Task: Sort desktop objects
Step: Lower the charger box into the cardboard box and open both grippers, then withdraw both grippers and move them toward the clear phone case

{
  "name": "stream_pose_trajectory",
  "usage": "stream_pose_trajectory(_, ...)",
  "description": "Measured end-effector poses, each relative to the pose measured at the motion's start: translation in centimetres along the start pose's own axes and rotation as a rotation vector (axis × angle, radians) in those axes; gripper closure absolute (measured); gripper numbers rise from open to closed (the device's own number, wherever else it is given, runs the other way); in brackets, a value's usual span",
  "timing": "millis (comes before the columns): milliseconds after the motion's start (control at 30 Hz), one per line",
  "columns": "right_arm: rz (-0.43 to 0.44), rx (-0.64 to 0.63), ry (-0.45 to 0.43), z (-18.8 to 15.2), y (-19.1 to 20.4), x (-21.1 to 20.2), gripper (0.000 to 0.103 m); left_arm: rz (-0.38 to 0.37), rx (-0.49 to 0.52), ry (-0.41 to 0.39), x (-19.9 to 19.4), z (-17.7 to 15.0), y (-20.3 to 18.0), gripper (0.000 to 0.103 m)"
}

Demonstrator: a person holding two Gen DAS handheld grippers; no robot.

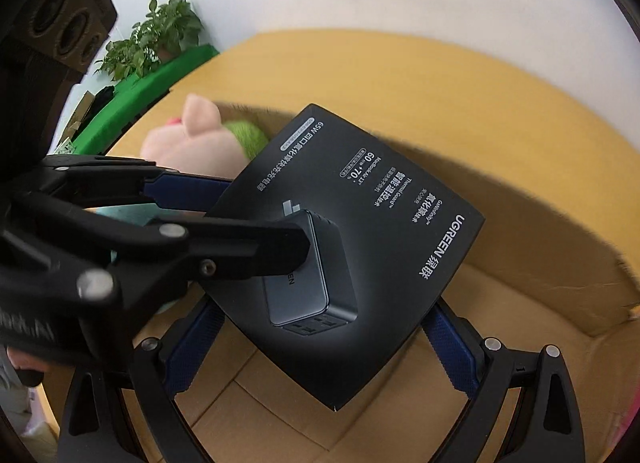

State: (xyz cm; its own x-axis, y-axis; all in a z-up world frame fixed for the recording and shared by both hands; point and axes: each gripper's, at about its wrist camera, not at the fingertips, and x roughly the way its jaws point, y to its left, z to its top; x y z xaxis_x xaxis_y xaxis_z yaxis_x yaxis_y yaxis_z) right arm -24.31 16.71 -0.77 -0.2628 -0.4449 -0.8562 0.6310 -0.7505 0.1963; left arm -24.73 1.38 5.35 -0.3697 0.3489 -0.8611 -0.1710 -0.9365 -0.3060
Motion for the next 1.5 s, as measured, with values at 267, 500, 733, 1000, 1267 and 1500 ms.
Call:
stream_pose_trajectory(267,-0.026,0.05,0.101,-0.9,-1.1,3.1,0.005,0.117,-0.013,0.062,1.1,0.1,-0.1,0.062)
stream_pose_trajectory(500,-0.095,0.061,0.053,-2.3,-0.7,-1.4,0.001,0.129,0.018,-0.082,-4.5,-1.7,-0.9,0.061)
stream_pose_trajectory(733,-0.146,0.187,-0.165,-5.8,1.3,-10.2,0.0,0.259,0.13,-0.468,-15.9,-10.0,-4.8,0.021)
stream_pose_trajectory(1000,-0.288,0.177,-0.241,-10.6,8.5,-13.6,0.075,0.297,0.17,-0.54,-19.0,-17.5,-7.0,0.075)
stream_pose_trajectory(1267,-0.278,0.169,-0.279,-15.8,12.9,-17.1,0.0,0.31,0.183,-0.614,-21.2,-22.9,-10.2,0.024)
stream_pose_trajectory(1500,-0.294,0.154,-0.333,-18.1,15.0,-20.5,0.0,0.29,0.181,-0.624,-22.9,-25.8,-10.6,0.024)
